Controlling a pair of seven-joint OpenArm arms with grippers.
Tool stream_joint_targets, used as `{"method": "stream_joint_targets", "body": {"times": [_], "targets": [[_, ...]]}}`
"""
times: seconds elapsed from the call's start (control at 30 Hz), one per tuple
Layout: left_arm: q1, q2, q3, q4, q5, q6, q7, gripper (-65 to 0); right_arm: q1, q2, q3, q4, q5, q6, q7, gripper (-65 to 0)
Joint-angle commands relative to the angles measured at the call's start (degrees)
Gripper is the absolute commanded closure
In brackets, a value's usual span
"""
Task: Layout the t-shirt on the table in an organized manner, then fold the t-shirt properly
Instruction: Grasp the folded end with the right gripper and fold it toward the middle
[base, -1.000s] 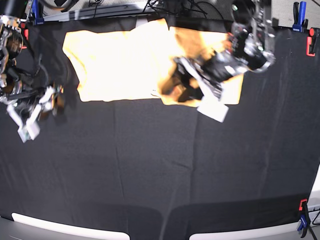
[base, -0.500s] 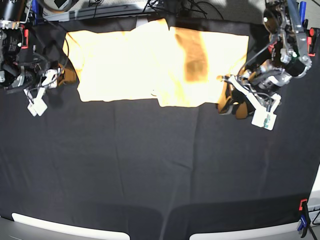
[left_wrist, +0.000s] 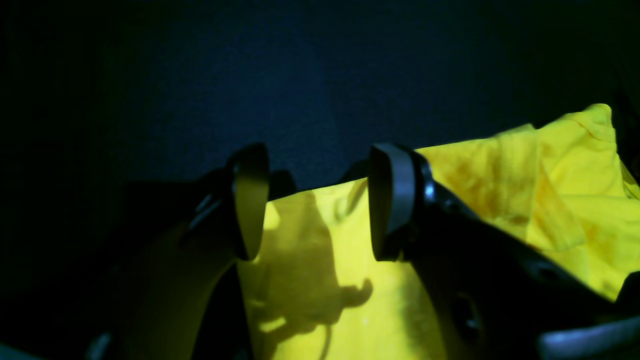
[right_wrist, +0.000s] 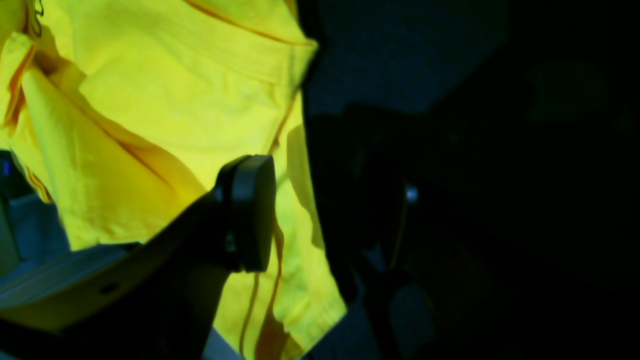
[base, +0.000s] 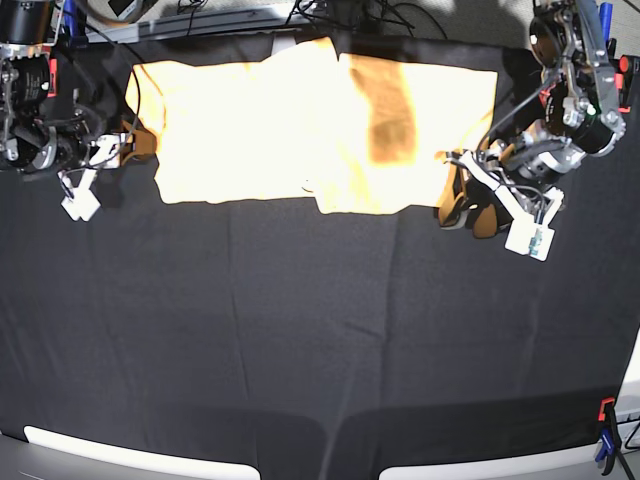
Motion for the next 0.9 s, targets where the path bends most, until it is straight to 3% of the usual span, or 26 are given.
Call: {"method": "stream_joint_targets", "body": {"times": [0.0, 0.2, 0.37, 0.53, 0.67, 0.87], "targets": [[-0.57, -0.35, -0.22, 1.11, -0.87, -0.37, -1.79, -29.9, 0.22, 0.24, -2.05, 0.24, 0.20, 0.37, -1.20, -30.6], [-0.57, -0.35, -0.22, 1.09, -0.55, -0.37, -1.79, -29.9, 0.22, 0.26, -10.99, 0.26, 5.35, 0.35, -3.05, -30.5], [-0.42, -0.35, -0.22, 1.09, 3.72, -0.35, -2.99, -29.9, 0.24, 0.28, -12.31, 0.26, 7.93, 0.11, -3.05, -30.4], [-0.44, -0.35, -0.22, 1.09, 4.04, -0.33, -3.06, -29.9, 0.28, 0.26, -12.31, 0.31, 12.31, 0.44, -2.36, -16.1], [-0.42, -0.37, -0.22, 1.09, 4.04, -0.20, -3.04, -29.9, 0.55, 0.28, -12.15, 0.31, 12.61, 1.78, -0.07, 0.0], [0.33, -0.37, -0.22, 1.05, 4.04, -0.20, -3.02, -29.9, 0.55, 1.33, -6.19, 0.33, 12.63, 1.78, -0.04, 0.0]]}}
